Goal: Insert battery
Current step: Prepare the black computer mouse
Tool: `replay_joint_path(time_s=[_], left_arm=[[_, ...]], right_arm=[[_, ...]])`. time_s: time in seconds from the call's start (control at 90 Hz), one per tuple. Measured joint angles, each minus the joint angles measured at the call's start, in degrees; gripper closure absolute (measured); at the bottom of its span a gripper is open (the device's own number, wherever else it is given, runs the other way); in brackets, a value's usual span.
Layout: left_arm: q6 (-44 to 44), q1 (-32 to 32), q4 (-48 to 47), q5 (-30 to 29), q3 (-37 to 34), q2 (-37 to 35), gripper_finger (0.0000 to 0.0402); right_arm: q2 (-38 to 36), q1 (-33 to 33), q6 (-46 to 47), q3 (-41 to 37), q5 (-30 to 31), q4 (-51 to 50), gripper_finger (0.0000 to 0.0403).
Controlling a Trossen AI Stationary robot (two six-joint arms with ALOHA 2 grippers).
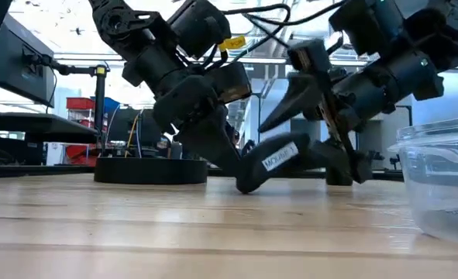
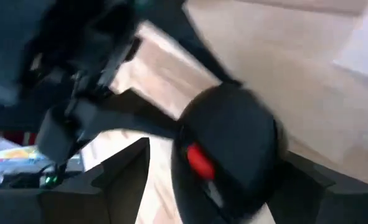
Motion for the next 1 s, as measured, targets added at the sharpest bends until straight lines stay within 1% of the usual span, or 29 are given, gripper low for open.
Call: replay_joint_path(time_s=[0.067, 0.133, 0.189, 0.311, 0.333, 0.467, 0.578, 0.633, 0.689, 0.733, 0.811, 0.867, 1.0], left_arm=[[-0.4, 0.0, -0.1, -0.2, 0.0, 0.0, 0.0185], [-0.8, 0.0, -0.2, -0.3, 0.0, 0.0, 0.0185], [-0.8, 0.0, -0.2, -0.3, 0.0, 0.0, 0.0185], [-1.1, 0.0, -0.3, -0.4, 0.0, 0.0, 0.0185], [-1.3, 0.0, -0.3, -0.4, 0.0, 0.0, 0.0185], [-2.8, 0.0, -3.8, -0.2, 0.0, -2.7, 0.0185], [-4.7, 0.0, -10.8, 0.0, 0.0, -7.5, 0.0185], [-5.6, 0.0, -14.8, 0.0, 0.0, -10.7, 0.0185], [-6.1, 0.0, -19.1, 0.0, 0.0, -14.1, 0.0185], [-6.3, 0.0, -22.0, -0.1, 0.1, -17.1, 0.0185], [-6.3, 0.0, -26.2, -1.5, 0.1, -21.9, 0.0185], [-6.3, 0.0, -28.5, -3.0, 0.1, -25.1, 0.0185], [-7.0, 0.0, -31.2, -5.5, 0.1, -30.7, 0.0185]], right_arm=[[0.0, 0.0, 0.2, 0.0, -0.2, -1.3, 0.0153], [0.0, 0.0, 0.2, 0.0, -0.2, -2.6, 0.0173], [0.0, 0.0, 0.2, 0.0, -0.2, -3.3, 0.0201], [-0.1, 0.0, -0.7, 0.0, -0.5, -3.1, 0.0284], [-0.1, 0.0, -1.4, 0.0, -0.5, -3.0, 0.0293], [-0.8, 0.0, -6.3, 0.0, -1.4, -3.3, 0.0294], [-2.6, 0.9, -12.0, 0.4, -1.7, -4.5, 0.0294], [-3.9, 1.3, -16.8, 1.6, -1.7, -7.2, 0.0294], [-4.9, 1.9, -23.7, 3.7, -1.7, -12.1, 0.0294], [-5.2, 2.5, -30.3, 5.8, -1.6, -16.7, 0.0294], [-4.7, 3.7, -44.7, 9.9, -0.5, -24.8, 0.0294], [-3.4, 4.7, -55.1, 12.9, 2.0, -30.0, 0.0294], [2.4, 6.3, -77.5, 18.8, 12.2, -39.4, 0.0294]])
